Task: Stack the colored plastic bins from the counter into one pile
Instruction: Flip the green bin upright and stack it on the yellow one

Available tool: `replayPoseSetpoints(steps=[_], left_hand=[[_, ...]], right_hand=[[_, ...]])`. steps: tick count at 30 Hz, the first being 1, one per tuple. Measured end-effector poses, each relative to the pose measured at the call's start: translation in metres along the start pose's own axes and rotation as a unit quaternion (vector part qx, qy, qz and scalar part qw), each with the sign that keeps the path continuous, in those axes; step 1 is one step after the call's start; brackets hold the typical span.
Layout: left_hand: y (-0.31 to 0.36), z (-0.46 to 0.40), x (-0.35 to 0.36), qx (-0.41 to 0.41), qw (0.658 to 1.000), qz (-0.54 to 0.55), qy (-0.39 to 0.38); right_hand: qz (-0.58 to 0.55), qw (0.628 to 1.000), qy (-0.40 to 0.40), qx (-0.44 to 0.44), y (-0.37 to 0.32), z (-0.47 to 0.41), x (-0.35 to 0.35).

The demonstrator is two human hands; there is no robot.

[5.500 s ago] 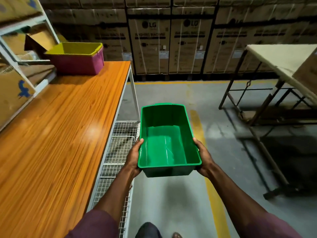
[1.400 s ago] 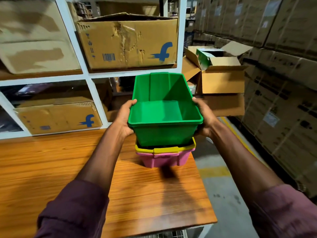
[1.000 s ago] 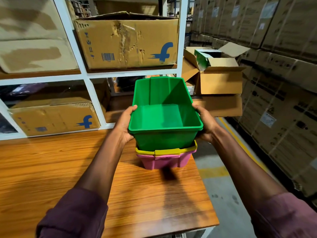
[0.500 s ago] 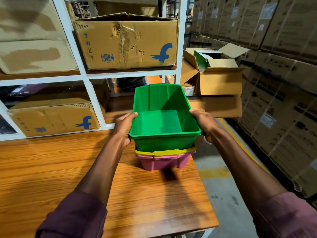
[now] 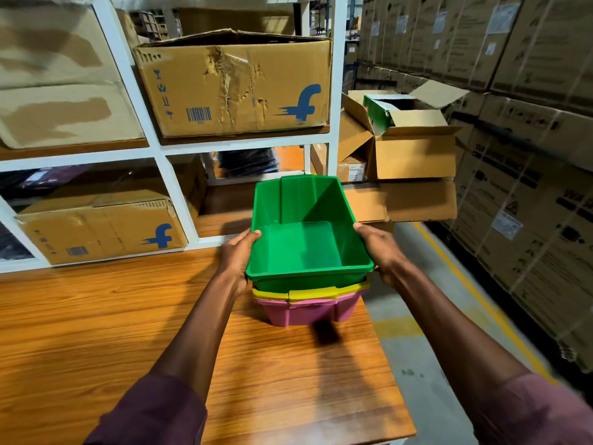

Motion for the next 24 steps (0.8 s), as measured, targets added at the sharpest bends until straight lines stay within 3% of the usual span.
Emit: replayPoseSetpoints(steps=[6,24], left_hand=[[-0.01,-0.002,-0.001,-0.009,1.0,0.019,0.008],[-0.018,-0.007,0.0,-0.04,0.999,0.021,-0.012]], right_hand=[[-0.057,0.998,-0.018,0.013,0.008,-0.002,0.005],[-0.067,0.996,-0.035,0.045,0.019,-0.009,-0.002]])
Point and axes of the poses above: each hand's wrist, its own z-axis away from the middle knuckle, its own x-axis out of the palm, y = z × x, the point moved 6 cm from there along -z, towards the middle knuckle, and after that the axes turned 15 degrees about -z, right-handed, at the moved point
